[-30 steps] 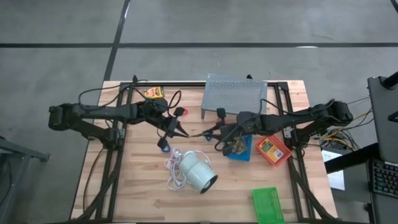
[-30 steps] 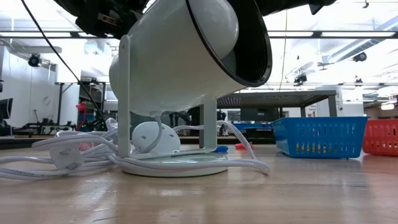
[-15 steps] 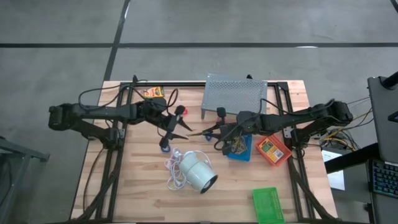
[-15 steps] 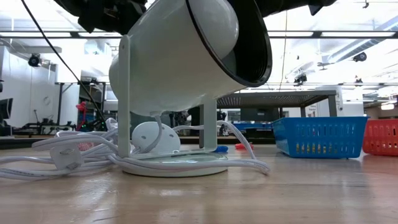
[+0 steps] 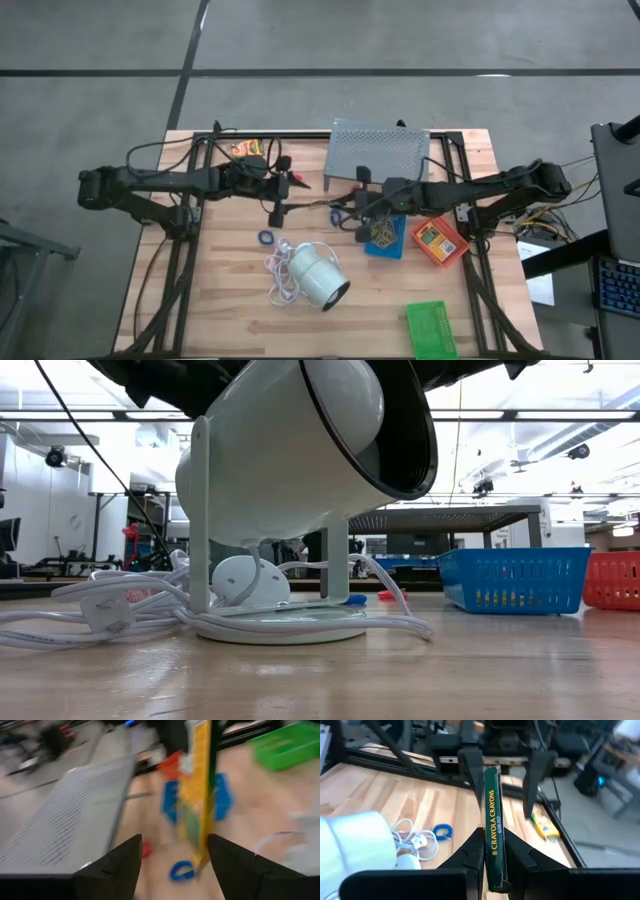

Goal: Pick & Place Office Desk Supplies
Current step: Put the yellow box of crayons into the orange bin

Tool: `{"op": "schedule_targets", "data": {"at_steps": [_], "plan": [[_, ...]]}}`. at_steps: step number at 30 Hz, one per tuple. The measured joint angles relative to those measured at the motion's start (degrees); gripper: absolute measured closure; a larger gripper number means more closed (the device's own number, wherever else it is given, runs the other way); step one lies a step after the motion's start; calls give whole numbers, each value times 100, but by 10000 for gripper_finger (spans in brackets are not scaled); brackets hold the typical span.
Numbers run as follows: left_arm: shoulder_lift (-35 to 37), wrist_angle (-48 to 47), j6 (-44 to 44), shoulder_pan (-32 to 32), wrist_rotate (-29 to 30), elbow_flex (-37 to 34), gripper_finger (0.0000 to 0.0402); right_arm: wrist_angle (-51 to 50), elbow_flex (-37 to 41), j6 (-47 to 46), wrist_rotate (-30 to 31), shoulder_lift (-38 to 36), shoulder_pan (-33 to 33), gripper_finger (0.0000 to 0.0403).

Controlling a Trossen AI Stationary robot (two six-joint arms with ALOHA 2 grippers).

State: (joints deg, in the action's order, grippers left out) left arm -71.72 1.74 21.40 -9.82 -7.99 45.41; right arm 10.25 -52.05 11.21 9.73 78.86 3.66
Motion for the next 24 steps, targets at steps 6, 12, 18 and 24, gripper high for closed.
{"op": "schedule_targets", "data": {"at_steps": [6,12,18,24], "plan": [[0,-2,-41,-7,378,0,177,-886,0,-812,596,-492,20,365],[0,-16,-41,-9,378,0,177,-1768,0,-1760,700,-1141,25,364],[0,-28,-43,-3,374,0,186,-2559,-2,-2802,1101,-1709,97,364],[0,-71,-43,-4,374,0,196,-3813,-2,-3990,1674,-2186,277,364]]}}
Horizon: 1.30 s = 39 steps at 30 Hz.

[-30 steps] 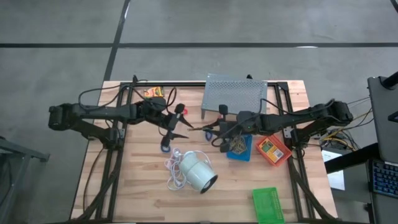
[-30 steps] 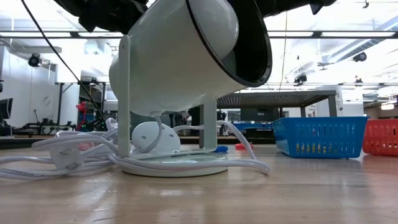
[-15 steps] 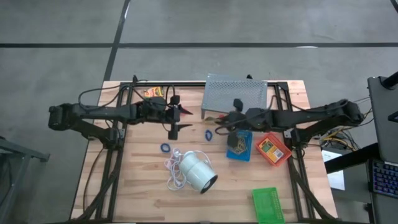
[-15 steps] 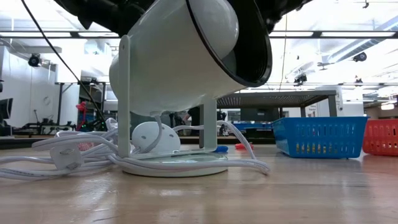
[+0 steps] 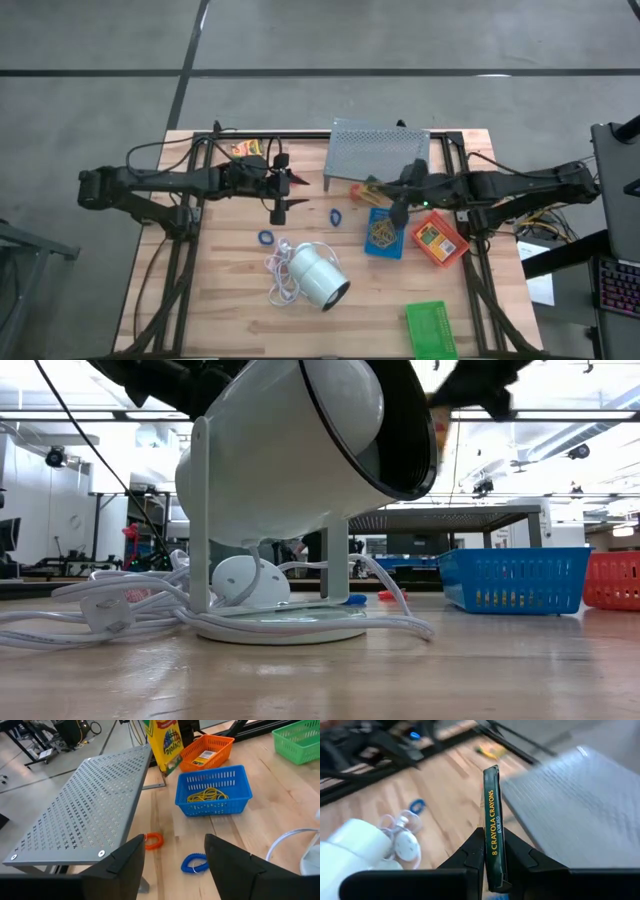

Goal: Pick & Place Office Desk Supplies
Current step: Put the yellow box of crayons into the orange bin

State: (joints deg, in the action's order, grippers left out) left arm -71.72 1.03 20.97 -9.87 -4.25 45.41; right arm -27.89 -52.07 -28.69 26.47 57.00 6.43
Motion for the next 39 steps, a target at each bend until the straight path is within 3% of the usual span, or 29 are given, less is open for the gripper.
{"op": "schedule_targets", "data": {"at_steps": [7,12,25,29,33,39], "plan": [[0,-16,0,0,-2,0,204,-1466,-17,-1551,56,-216,247,364],[0,-16,0,0,0,0,208,-2075,-78,-2280,-635,-231,460,365],[0,-63,-2,-2,-2,0,209,-5452,-1420,-5085,-1145,244,998,365],[0,-67,-2,-2,-2,0,209,-6208,-1591,-5529,-1941,557,1033,365],[0,-85,-2,-2,-2,0,209,-6197,-1449,-5555,-2598,833,1035,365],[0,-84,-2,-2,-2,0,209,-6214,-1105,-5380,-2694,1113,1030,365]]}}
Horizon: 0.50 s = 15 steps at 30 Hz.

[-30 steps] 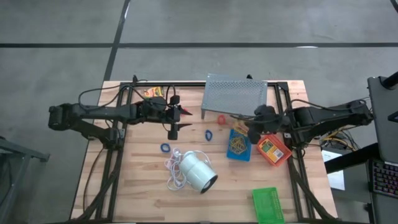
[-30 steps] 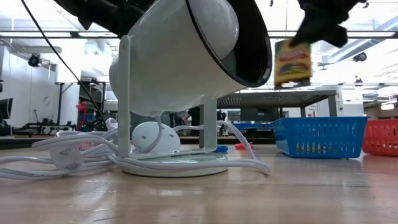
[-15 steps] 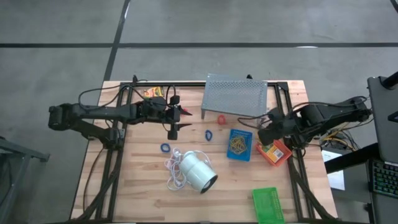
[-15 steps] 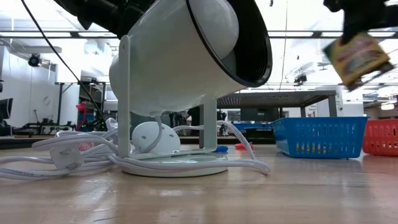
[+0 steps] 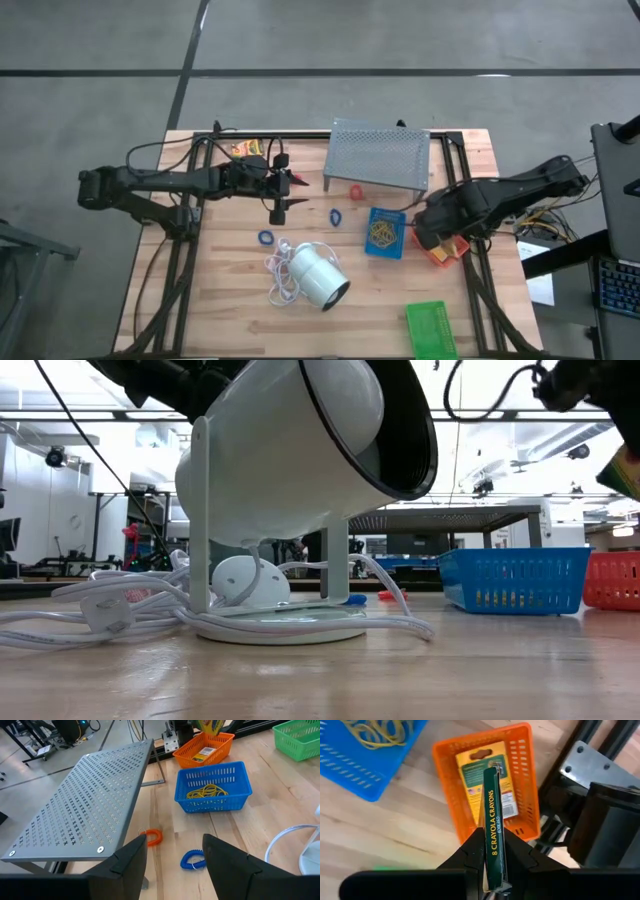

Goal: Pick & Place Office Desk Supplies
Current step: Put the yellow box of crayons into the orange bin

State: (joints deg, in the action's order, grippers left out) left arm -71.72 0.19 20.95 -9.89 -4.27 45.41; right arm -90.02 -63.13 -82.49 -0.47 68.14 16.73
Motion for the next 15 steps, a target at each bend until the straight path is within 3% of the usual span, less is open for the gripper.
{"op": "schedule_targets", "data": {"at_steps": [15], "plan": [[0,2,0,0,0,0,213,318,1112,15,62,-48,2,364]]}}
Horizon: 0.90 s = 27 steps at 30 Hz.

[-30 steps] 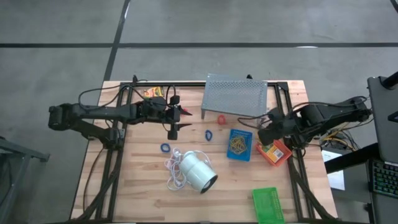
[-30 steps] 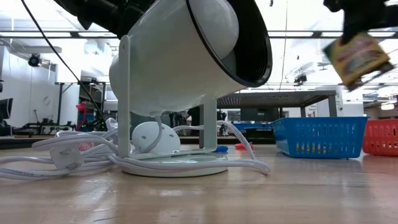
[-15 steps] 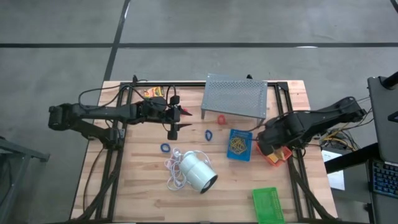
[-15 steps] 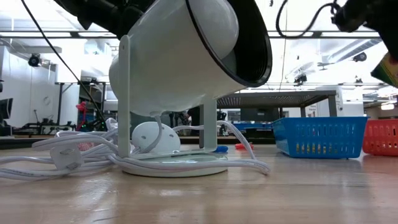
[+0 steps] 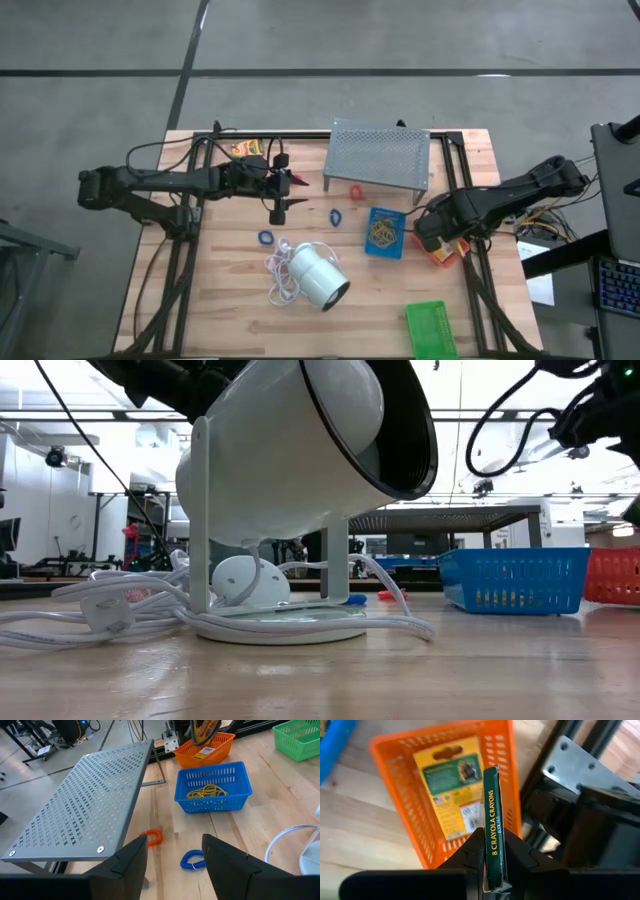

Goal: Pick & Place Office Desk Supplies
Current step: Put the yellow box of crayons into the orange bin

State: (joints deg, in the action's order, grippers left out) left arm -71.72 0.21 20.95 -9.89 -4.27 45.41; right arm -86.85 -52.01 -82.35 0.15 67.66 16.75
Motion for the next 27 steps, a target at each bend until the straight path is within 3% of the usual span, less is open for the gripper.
{"op": "schedule_targets", "data": {"at_steps": [8,14,27], "plan": [[0,0,2,0,0,0,213,751,362,100,154,0,0,364],[0,2,2,4,0,0,215,765,499,-306,281,0,-2,361],[0,2,4,4,-1,0,216,793,470,-213,305,0,-2,276]]}}
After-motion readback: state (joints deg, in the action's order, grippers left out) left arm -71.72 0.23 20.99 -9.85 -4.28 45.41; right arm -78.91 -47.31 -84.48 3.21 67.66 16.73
